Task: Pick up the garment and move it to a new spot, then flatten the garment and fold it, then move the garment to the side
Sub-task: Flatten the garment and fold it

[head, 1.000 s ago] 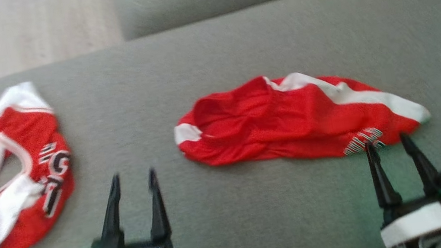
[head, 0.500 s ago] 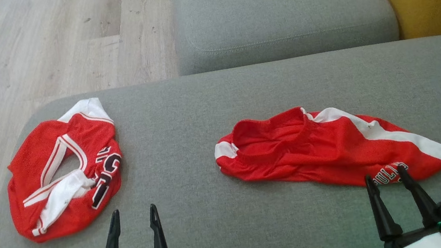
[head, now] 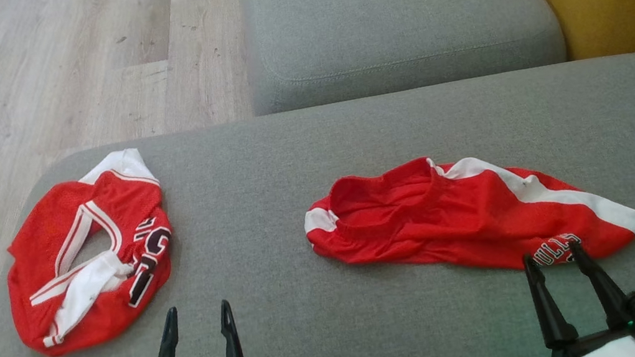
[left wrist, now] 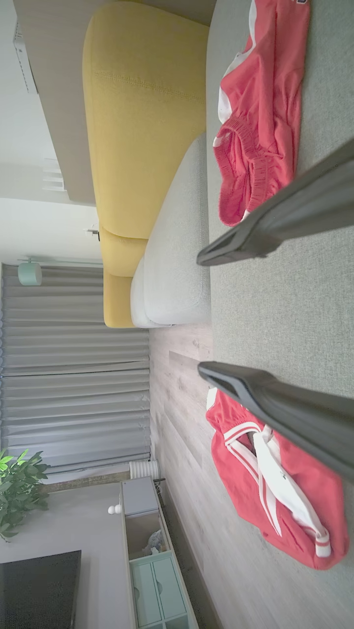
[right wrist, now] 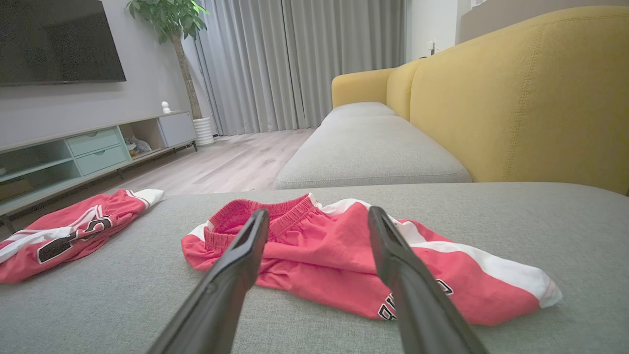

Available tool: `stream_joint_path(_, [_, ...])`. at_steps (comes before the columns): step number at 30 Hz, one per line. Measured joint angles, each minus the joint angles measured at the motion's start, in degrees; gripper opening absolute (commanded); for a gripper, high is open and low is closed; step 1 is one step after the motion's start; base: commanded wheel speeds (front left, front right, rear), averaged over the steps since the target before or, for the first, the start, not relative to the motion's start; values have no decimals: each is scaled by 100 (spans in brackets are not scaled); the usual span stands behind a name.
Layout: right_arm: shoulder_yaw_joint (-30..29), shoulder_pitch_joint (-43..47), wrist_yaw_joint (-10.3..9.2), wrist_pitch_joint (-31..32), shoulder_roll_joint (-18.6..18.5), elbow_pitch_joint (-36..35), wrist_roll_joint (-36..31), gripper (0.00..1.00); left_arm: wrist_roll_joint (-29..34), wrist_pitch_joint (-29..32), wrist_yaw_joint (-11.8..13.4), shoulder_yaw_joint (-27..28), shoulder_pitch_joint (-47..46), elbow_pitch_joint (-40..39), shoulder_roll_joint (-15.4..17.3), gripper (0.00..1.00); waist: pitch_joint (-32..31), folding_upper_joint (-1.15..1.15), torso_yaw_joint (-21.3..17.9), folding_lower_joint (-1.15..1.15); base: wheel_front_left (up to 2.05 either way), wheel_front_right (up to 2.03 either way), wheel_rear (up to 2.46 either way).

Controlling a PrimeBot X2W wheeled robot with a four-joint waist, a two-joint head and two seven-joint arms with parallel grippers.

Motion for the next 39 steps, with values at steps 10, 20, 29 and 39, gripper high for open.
stream_joint_path(10, [16,-1,0,0,0,21,-21,100,-37,0,9,-83,0,132,0,100,49,0,-130,0,0,0,0])
stream_joint_path(20, [358,-149,0,1,-1,-25,-120,100,-1125,1,-242,-786,-1000,1233,-3,100,420,0,-620,0,0,0,0])
stream_joint_path(29, [643,-862,0,1,-5,-420,110,100,-2798,132,-691,-2195,-3810,2755,-38,100,1273,0,-1484,3,0,0,0])
stream_joint_path(39, [876,-1246,0,1,-10,-625,468,100,-4452,1226,-756,-2921,-5422,4243,-63,100,2059,0,-2404,2,0,0,0])
